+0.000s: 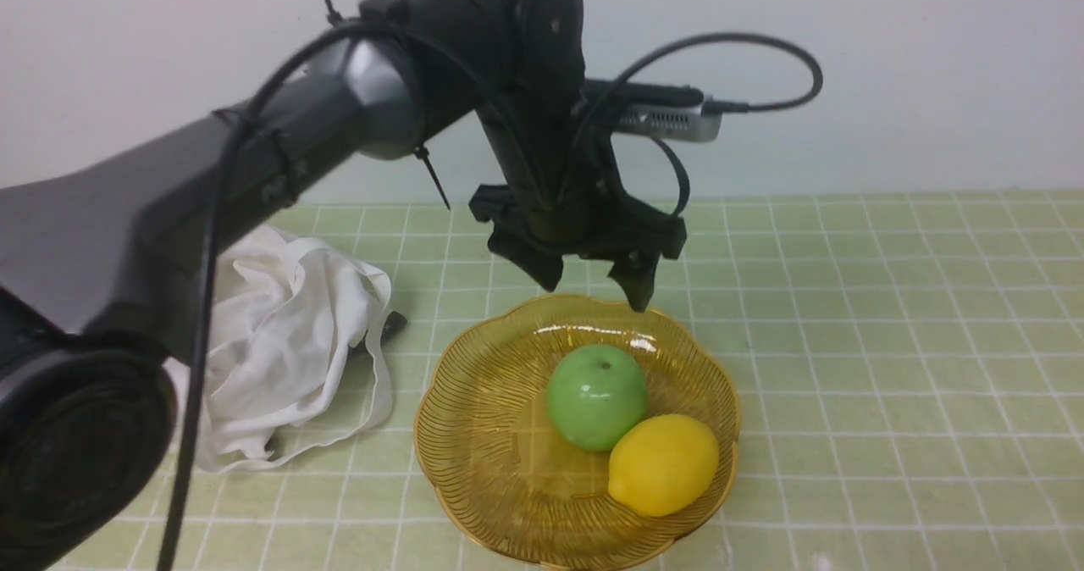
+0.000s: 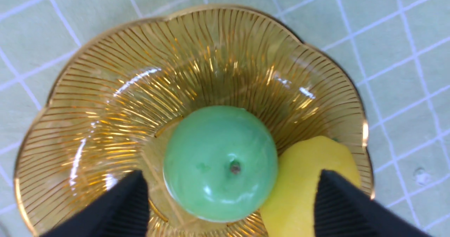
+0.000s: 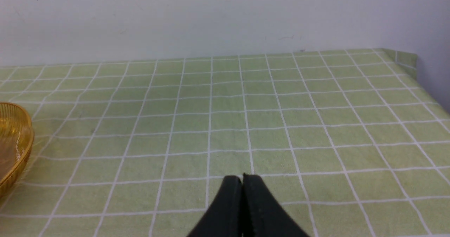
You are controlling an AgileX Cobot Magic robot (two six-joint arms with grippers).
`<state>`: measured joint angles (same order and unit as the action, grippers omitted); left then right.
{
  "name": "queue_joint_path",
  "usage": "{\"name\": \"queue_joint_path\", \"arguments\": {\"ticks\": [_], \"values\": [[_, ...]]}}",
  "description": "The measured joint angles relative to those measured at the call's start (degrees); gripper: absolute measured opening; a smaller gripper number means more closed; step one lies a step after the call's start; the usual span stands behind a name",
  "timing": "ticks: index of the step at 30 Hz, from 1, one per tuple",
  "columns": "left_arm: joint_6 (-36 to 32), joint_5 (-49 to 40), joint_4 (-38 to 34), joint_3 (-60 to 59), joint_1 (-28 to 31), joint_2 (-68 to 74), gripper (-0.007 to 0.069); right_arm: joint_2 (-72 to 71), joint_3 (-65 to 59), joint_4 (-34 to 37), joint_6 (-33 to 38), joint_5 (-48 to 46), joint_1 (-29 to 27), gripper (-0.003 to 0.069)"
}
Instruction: Take the fruit out of the bag on the green coffee tablecloth and place them on the plate.
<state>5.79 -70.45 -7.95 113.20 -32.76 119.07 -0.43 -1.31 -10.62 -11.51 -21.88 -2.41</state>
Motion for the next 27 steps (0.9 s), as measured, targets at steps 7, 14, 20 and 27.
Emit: {"name": "queue_joint_path", "arguments": {"ticks": [7,14,20,27], "values": [[-3.7,-0.1,0.1,-4.0,0.0,-7.9,0.0111,0.0,0.0,0.0,0.0,0.0,0.0,-0.0015],[-5.1,-0.1,4.2,-18.5,0.0,-20.9,-0.0007,0.0,0.0,0.0,0.0,0.0,0.0,-0.0015],[-3.7,3.5,5.2,-38.4,0.0,-37.6,-0.0008,0.0,0.0,0.0,0.0,0.0,0.0,-0.0015],[-0.3,26.0,5.1,-59.5,0.0,-58.0,-0.0008,0.0,0.0,0.0,0.0,0.0,0.0,-0.0015]]}}
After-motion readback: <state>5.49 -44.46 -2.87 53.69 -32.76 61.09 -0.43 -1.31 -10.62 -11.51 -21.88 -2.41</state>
